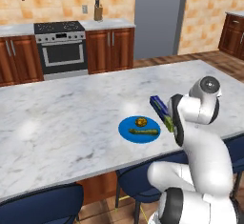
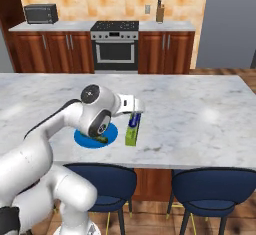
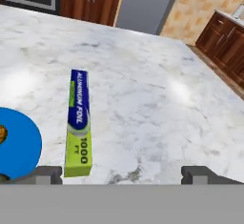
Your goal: Retrieve the tupperware and aluminum foil from the cabinet and place them on the dining counter near the plate with squash and lemon to prepare for storing leftovers.
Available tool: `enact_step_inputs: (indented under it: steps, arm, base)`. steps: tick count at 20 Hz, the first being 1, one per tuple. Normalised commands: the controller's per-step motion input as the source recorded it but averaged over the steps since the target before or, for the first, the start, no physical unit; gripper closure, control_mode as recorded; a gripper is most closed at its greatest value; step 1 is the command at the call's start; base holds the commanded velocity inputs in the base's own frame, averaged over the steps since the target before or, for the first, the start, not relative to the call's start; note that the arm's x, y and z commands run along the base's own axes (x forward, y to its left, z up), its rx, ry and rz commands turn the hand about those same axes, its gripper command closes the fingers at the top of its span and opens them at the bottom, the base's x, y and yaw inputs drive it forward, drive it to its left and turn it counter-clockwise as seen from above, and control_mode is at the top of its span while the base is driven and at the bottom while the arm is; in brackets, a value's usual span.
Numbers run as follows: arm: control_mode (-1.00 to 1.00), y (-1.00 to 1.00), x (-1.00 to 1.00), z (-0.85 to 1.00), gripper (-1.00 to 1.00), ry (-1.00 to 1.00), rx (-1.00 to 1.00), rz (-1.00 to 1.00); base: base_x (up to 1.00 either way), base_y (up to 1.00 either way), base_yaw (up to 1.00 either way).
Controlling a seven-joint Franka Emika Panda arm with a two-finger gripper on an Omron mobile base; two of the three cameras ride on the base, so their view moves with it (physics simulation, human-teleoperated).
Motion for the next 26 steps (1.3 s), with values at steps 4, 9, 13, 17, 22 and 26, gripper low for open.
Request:
enact_step_inputs:
  steps: [4, 9, 13, 17, 22, 26]
  arm:
    - [-1.00, 0.90, -0.93, 0.96, -1.00, 0.00, -0.08, 0.06]
    - [-1.00, 0.67, -1.00, 0.86, -1.00, 0.02, -0.09, 0.22]
    - [-1.00, 0.56, -1.00, 0.84, -1.00, 0.09, -0.06, 0.26]
    - [-1.00, 0.35, -1.00, 0.93, -1.00, 0.02, -0.02, 0.25]
    - [-1.00, 0.13, -0.97, 0.87, -1.00, 0.02, 0.00, 0.21]
    - [1.00, 0.00, -0.43, 0.21, -1.00, 0.05, 0.00, 0.03]
  base:
    - [0.00, 0.00, 0.00]
    - [0.00, 0.00, 0.00]
    - [0.00, 0.00, 0.00]
    - [0.00, 0.00, 0.00]
    - [0.00, 0.00, 0.00]
    - [-0.49, -0.04, -0.02]
